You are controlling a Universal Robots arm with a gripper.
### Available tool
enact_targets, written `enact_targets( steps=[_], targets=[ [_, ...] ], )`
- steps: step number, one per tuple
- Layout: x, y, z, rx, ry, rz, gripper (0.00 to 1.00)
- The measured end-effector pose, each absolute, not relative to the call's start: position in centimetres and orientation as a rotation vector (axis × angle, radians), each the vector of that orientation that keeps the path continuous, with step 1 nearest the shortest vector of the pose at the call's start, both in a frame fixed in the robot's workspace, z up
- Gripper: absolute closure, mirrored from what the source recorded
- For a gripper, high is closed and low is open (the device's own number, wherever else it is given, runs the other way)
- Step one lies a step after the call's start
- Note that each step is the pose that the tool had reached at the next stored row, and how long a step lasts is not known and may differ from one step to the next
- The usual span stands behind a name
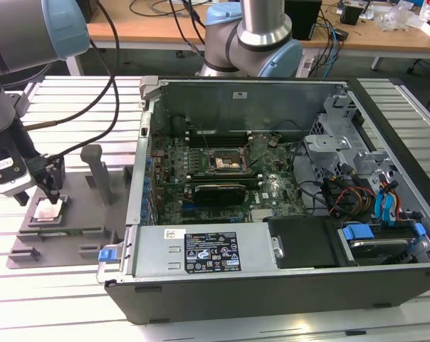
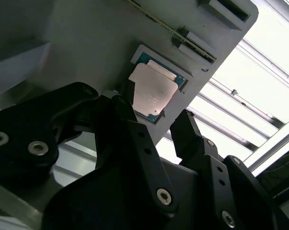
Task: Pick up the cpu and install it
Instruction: 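Pick up the cpu and move it towards the insertion slot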
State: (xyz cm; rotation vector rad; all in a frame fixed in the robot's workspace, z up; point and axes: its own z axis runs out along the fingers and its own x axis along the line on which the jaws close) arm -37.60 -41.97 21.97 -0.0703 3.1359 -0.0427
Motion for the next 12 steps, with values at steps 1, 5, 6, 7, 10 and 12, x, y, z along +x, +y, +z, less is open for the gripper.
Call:
enact_targets(
  steps=[1,5,6,7,10,12],
  targets=[
    [-37.6,-41.97,21.9,-0.07,3.136,-0.043,0.43],
    [-37.6,-41.97,21.56,-0.07,3.136,-0.043,0.43],
    [-37.6,-41.97,21.47,-0.07,3.136,-0.043,0.43],
    [-37.61,-41.97,21.37,-0.07,3.136,-0.043,0.43],
    [-37.6,-41.97,21.16,-0.07,3.136,-0.043,0.43],
    [-37.6,-41.97,20.95,-0.071,3.136,-0.043,0.43]
  ],
)
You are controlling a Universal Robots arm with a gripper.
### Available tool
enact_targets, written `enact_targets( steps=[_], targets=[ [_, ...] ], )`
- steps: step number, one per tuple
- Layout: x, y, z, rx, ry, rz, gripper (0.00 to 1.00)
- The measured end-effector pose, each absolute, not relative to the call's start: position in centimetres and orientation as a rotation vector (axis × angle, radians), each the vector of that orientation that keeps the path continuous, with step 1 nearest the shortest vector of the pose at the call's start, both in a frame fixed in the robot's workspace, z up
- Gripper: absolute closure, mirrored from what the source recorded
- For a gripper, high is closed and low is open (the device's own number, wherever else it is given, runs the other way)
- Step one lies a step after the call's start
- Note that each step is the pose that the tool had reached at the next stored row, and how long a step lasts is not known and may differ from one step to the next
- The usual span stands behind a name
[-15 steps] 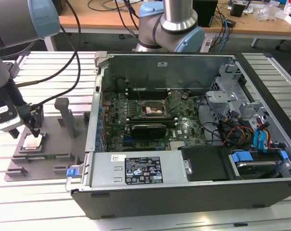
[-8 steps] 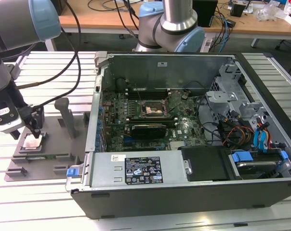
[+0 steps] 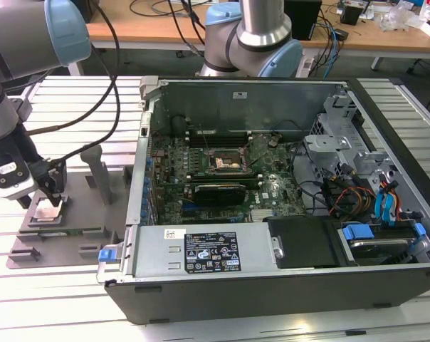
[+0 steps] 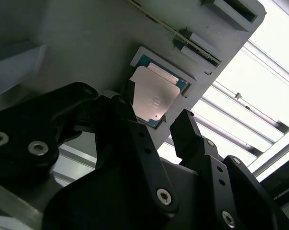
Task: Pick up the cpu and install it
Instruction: 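Pick up the cpu and move it towards the insertion slot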
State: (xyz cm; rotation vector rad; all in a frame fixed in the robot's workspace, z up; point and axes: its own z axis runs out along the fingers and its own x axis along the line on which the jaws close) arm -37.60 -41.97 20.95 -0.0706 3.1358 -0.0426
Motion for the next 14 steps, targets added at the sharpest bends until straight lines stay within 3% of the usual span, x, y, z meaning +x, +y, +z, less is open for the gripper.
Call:
enact_targets(
  steps=[14],
  targets=[
    [-37.0,-42.0,19.6,-0.154,3.132,-0.038,0.43]
  ],
)
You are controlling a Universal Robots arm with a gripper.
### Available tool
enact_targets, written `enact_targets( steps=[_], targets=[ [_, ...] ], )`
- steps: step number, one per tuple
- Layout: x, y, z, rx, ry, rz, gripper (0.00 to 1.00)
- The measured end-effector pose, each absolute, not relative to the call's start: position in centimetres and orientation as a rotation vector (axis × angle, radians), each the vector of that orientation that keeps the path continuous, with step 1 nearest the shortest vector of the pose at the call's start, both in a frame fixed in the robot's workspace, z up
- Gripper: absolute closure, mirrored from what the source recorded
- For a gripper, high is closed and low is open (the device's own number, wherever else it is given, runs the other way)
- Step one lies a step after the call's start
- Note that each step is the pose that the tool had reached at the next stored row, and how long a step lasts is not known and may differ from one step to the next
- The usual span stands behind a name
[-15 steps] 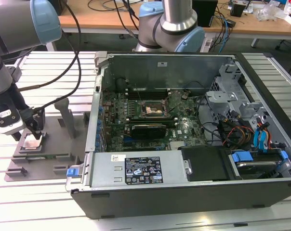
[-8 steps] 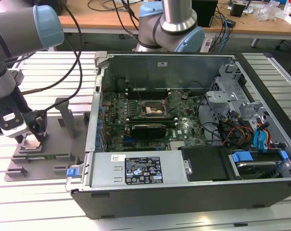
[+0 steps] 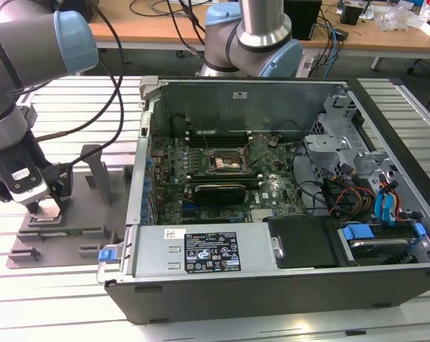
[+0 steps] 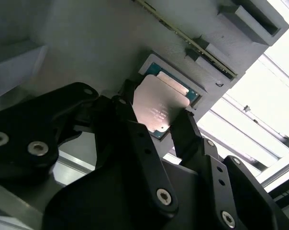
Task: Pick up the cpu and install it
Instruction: 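Pick up the cpu and move it towards the insertion slot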
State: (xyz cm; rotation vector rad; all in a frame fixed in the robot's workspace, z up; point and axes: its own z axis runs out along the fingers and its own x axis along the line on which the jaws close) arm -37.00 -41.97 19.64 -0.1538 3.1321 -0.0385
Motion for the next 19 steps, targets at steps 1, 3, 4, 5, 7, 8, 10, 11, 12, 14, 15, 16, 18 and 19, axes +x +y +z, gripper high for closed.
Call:
enact_targets(
  steps=[1,3,4,5,7,8,10,11,12,14,15,16,18,19],
  targets=[
    [-37.0,-41.97,19.64,-0.154,3.132,-0.038,0.43],
    [-37.0,-41.97,19.63,-0.154,3.132,-0.037,0.35],
    [-37.02,-41.98,19.61,-0.154,3.132,-0.037,0.35],
    [-37.11,-41.98,19.52,-0.154,3.132,-0.037,0.35],
    [-37.18,-41.97,19.38,-0.154,3.132,-0.037,0.35],
    [-37.19,-41.98,19.31,-0.154,3.132,-0.037,0.35],
    [-37.18,-41.97,19.17,-0.154,3.132,-0.037,0.35],
    [-37.18,-41.97,19.08,-0.154,3.132,-0.037,0.35],
    [-37.19,-41.97,19.0,-0.154,3.132,-0.037,0.35],
    [-37.18,-41.97,18.94,-0.149,3.132,-0.039,0.35],
    [-37.19,-41.97,18.93,-0.135,3.133,-0.043,0.35],
    [-37.2,-41.97,18.92,-0.125,3.134,-0.045,0.35],
    [-37.19,-41.97,18.91,-0.119,3.134,-0.045,0.35],
    [-37.2,-41.97,18.9,-0.118,3.134,-0.045,0.35]
  ],
)
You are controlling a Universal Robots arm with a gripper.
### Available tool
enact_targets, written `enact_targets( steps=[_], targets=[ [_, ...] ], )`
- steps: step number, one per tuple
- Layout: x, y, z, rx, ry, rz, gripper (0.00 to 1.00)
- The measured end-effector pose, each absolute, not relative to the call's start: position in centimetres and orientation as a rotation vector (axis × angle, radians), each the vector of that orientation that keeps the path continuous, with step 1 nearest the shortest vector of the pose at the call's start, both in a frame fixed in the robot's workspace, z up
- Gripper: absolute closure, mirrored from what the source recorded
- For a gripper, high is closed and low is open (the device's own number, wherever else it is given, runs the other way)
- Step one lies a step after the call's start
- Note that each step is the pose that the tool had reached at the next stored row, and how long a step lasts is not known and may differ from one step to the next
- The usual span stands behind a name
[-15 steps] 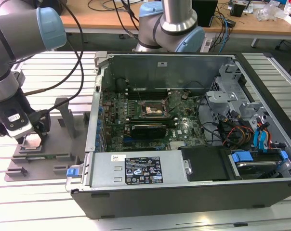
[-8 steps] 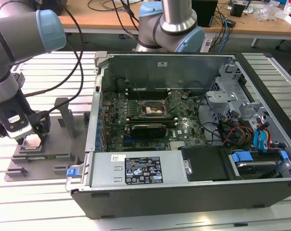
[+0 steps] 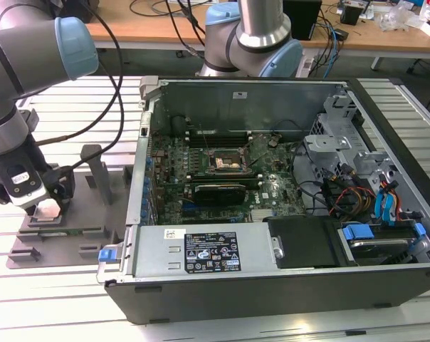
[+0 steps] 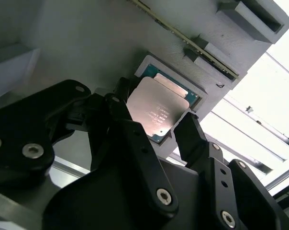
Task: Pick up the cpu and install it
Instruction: 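Pick up the cpu and move it towards the insertion slot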
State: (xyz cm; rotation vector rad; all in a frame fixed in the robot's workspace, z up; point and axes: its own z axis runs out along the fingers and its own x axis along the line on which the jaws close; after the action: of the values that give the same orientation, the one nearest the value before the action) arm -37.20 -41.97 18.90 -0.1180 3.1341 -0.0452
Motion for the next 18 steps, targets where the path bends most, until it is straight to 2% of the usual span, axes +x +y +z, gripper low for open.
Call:
enact_targets(
  steps=[10,13,18],
  targets=[
    [-37.2,-41.97,18.87,-0.093,3.135,-0.045,0.35],
    [-37.2,-41.97,18.87,-0.092,3.135,-0.045,0.45],
    [-37.2,-41.97,18.87,-0.092,3.135,-0.045,0.45]
  ],
)
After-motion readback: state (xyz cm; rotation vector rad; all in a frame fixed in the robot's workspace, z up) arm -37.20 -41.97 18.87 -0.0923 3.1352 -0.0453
